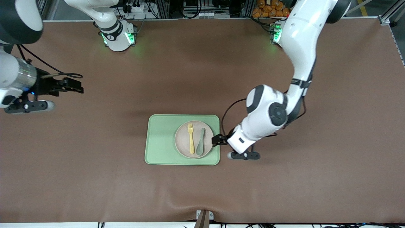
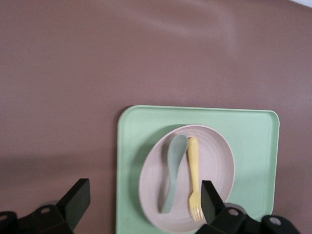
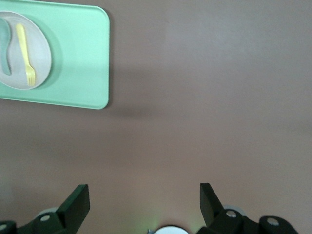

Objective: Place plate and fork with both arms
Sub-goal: 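Release the plate and withdraw the left gripper while the right gripper approaches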

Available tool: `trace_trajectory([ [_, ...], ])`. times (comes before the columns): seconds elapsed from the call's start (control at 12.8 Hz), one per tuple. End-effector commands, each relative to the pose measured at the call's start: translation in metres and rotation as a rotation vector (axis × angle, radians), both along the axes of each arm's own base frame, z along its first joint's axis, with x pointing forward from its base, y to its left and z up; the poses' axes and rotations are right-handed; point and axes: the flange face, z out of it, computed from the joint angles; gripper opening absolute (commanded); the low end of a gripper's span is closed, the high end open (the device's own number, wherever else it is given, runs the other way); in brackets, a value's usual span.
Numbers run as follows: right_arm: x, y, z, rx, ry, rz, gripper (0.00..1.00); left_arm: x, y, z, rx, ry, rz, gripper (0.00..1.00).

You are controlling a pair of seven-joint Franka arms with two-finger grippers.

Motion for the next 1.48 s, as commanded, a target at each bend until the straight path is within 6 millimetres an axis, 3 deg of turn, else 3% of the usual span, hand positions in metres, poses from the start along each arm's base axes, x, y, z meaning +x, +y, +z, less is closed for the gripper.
trace_trajectory([
  [0.0,0.016,0.036,-0.008,0.010,-0.042,0.022,1.00,-0.005,0.037,0.055,0.076,0.012,0.000,1.00],
  [0.08,0.022,0.046,-0.019,0.008,-0.047,0.018,1.00,0.000,0.065,0.080,0.088,0.012,0.019,1.00],
  [0.31,0.040,0.108,-0.063,0.001,-0.074,-0.026,1.00,-0.001,0.147,0.137,0.110,0.073,0.067,1.00],
  [0.55,0.048,0.174,-0.108,0.008,-0.119,-0.040,1.00,-0.015,0.203,0.172,0.187,0.127,0.088,1.00],
  [0.78,0.051,0.223,-0.151,0.021,-0.151,-0.001,1.00,-0.027,0.241,0.200,0.281,0.117,0.041,1.00],
  [1.01,0.051,0.264,-0.187,0.034,-0.176,-0.018,1.00,-0.034,0.297,0.226,0.388,0.086,-0.008,1.00],
  [1.17,0.047,0.286,-0.219,0.035,-0.179,0.008,0.95,-0.043,0.316,0.245,0.409,0.072,-0.016,1.00],
  [1.4,0.047,0.313,-0.256,0.067,-0.241,0.025,0.84,-0.067,0.329,0.267,0.419,0.114,-0.007,1.00],
])
